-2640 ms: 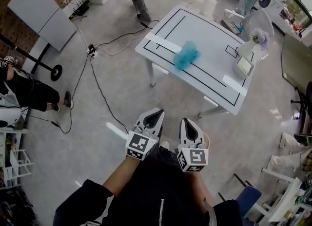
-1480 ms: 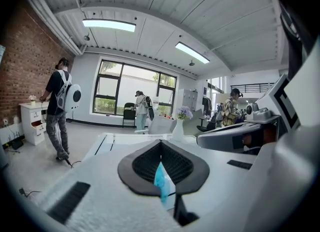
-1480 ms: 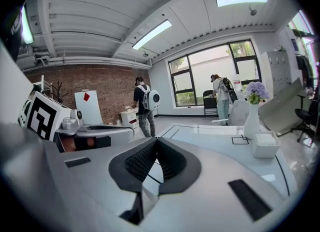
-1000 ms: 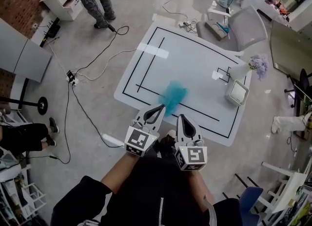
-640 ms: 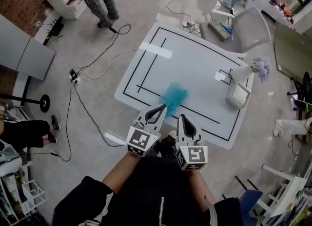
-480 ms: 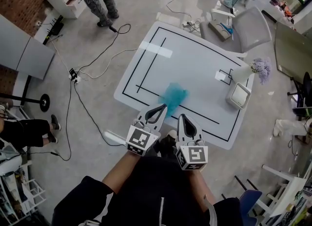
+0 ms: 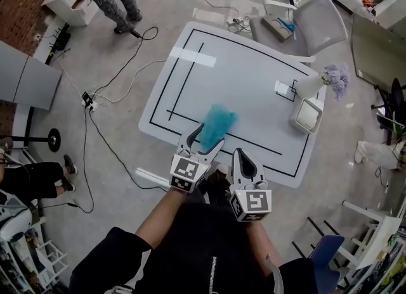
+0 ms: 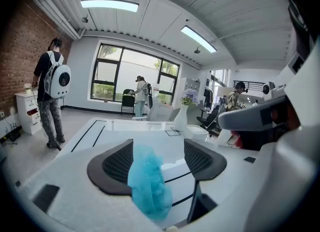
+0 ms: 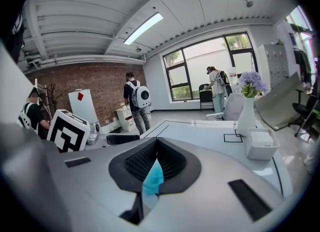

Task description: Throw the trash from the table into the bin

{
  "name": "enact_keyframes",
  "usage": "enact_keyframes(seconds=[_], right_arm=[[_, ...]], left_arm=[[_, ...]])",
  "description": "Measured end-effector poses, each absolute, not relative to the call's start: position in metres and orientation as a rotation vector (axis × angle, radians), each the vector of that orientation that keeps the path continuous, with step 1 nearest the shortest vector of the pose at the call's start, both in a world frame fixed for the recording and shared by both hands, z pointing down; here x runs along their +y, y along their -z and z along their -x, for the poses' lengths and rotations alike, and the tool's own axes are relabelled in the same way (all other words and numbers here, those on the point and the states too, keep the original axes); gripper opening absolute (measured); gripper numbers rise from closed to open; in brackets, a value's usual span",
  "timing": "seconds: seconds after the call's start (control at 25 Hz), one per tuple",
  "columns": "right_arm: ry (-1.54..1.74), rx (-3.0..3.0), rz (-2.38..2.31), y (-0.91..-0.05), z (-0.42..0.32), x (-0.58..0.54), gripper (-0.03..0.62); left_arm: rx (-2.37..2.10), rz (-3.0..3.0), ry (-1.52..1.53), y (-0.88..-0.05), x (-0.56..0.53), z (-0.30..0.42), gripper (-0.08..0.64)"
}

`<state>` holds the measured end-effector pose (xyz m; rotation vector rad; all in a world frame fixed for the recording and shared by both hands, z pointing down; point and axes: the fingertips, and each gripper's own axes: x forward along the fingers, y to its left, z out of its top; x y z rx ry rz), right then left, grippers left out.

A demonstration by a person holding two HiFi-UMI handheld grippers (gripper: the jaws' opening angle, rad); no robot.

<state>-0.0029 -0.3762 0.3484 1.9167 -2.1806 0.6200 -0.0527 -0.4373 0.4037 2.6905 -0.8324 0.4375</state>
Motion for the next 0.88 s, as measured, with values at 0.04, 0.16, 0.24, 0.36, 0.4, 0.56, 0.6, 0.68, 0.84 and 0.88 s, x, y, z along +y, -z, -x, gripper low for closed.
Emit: enact_keyframes(seconds=[0.04, 0.16, 0.24, 0.36, 0.4, 0.56, 0.6, 0.68, 0.84, 0.88], right_arm=[[-0.63, -2.171, -1.922, -0.351, 0.0, -0.376, 0.009], [-0.651, -2.142, -1.922, -0.358, -0.007, -0.374, 0.009], [-0.66, -2.117, -1.928, -0.359, -0.011, -0.374, 0.009], [-0.679, -2.096, -1.955, -0.358, -0.015, -0.375, 0.009], [-0.683, -2.094, -1.957, -0.359, -0.016, -0.375, 0.009], [-0.689, -2.071, -1.968, -0.366, -0.029, -0.371, 0.009], [-0.692, -2.064, -1.972, -0.366, -0.031, -0.371, 0.009], [-0.698, -2.052, -1.979, -0.367, -0.036, -0.372, 0.009], [-0.711, -2.028, -1.993, -0.372, -0.044, -0.373, 0.009], [-0.714, -2.022, -1.995, -0.373, -0.046, -0.373, 0.009]], left_arm=[[-0.834, -2.692, -0.455, -0.409, -0.44, 0.05, 0.319], [-0.83, -2.7, -0.546, -0.423, -0.443, 0.042, 0.354], [-0.806, -2.703, -0.573, -0.433, -0.444, 0.036, 0.365], [-0.773, -2.699, -0.548, -0.446, -0.446, 0.027, 0.368], [-0.767, -2.694, -0.555, -0.449, -0.447, 0.025, 0.37], [-0.761, -2.639, -0.613, -0.463, -0.452, 0.018, 0.37], [-0.76, -2.627, -0.629, -0.467, -0.454, 0.016, 0.37], [-0.754, -2.608, -0.662, -0.477, -0.457, 0.014, 0.37], [-0.76, -2.585, -0.703, -0.487, -0.465, 0.009, 0.37], [-0.755, -2.577, -0.72, -0.491, -0.465, 0.008, 0.37]])
